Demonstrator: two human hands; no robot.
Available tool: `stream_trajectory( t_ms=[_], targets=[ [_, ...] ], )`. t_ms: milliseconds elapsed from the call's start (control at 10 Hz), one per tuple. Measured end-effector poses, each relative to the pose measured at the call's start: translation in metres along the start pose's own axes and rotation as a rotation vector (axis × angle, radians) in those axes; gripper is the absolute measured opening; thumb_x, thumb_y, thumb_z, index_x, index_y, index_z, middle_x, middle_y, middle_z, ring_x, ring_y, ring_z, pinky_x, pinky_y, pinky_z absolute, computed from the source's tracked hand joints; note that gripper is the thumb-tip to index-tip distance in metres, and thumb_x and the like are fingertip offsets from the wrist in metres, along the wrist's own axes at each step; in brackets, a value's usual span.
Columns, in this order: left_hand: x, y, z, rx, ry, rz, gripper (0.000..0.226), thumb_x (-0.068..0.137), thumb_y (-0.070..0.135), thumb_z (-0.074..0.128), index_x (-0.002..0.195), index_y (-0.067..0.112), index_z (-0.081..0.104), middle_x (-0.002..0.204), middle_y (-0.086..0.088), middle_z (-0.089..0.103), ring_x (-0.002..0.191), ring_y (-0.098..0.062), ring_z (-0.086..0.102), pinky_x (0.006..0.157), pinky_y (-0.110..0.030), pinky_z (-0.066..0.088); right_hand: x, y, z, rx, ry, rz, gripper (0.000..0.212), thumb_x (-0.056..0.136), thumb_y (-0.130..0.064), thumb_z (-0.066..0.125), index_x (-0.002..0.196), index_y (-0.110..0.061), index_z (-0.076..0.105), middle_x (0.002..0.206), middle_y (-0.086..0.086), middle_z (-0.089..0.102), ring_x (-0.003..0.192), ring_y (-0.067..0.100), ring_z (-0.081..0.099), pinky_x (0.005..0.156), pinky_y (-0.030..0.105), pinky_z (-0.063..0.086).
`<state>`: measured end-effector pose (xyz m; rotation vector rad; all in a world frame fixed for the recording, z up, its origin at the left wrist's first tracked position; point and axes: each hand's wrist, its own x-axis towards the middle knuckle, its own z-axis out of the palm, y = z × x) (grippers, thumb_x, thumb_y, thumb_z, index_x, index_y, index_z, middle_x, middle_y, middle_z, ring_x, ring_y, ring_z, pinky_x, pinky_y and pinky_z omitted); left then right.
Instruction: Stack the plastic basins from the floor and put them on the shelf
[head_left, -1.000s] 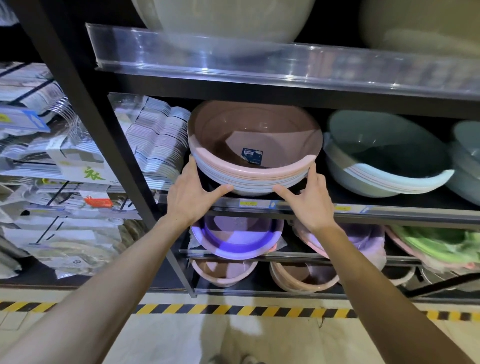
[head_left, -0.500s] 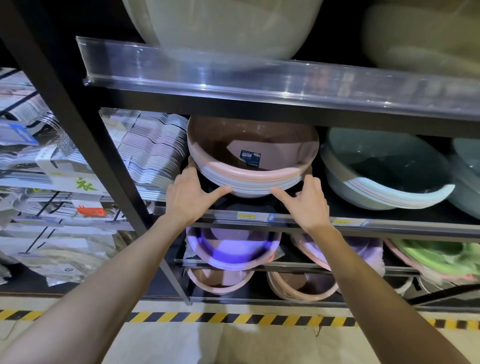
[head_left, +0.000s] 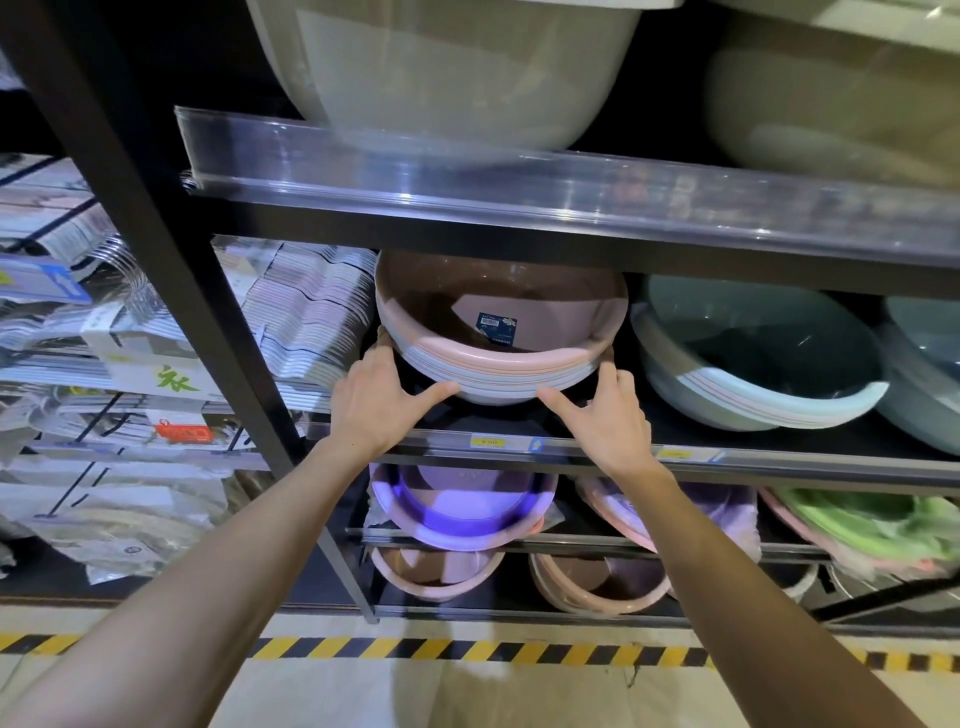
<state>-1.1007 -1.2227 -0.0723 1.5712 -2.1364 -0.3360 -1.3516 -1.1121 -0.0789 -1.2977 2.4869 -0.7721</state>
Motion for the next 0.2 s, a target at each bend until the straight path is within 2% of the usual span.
stream_trajectory(
  t_ms=[100,200],
  targets=[
    [0.001,0.001,-0.006,0.022,-0.019,-0.007,0.096,0.069,0.094,0.046,0.12,0.012,0.051,0.105,-0.005,0.064,0.096,-0.029,0.063,0.081,-0.048,0.052,-0.004,-0.004,-0.004,0.029,0.004,0.022,0.094,0.071,-0.087,0.054,0.135,-0.02,0.041,0.128,-0.001,0.049,0.107,0.026,0.061,0.084,0.044,0.041],
    [-0.016,-0.006,-0.005,-0.052,-0.018,0.011,0.076,0.08,0.081,0.052,0.12,0.016,0.056,0.111,-0.002,0.068,0.1,-0.028,0.064,0.085,-0.048,0.053,-0.021,0.007,-0.002,0.158,0.014,0.046,0.083,0.082,-0.07,0.062,0.147,-0.022,0.043,0.125,-0.001,0.059,0.114,0.024,0.059,0.096,0.045,0.046]
  ],
)
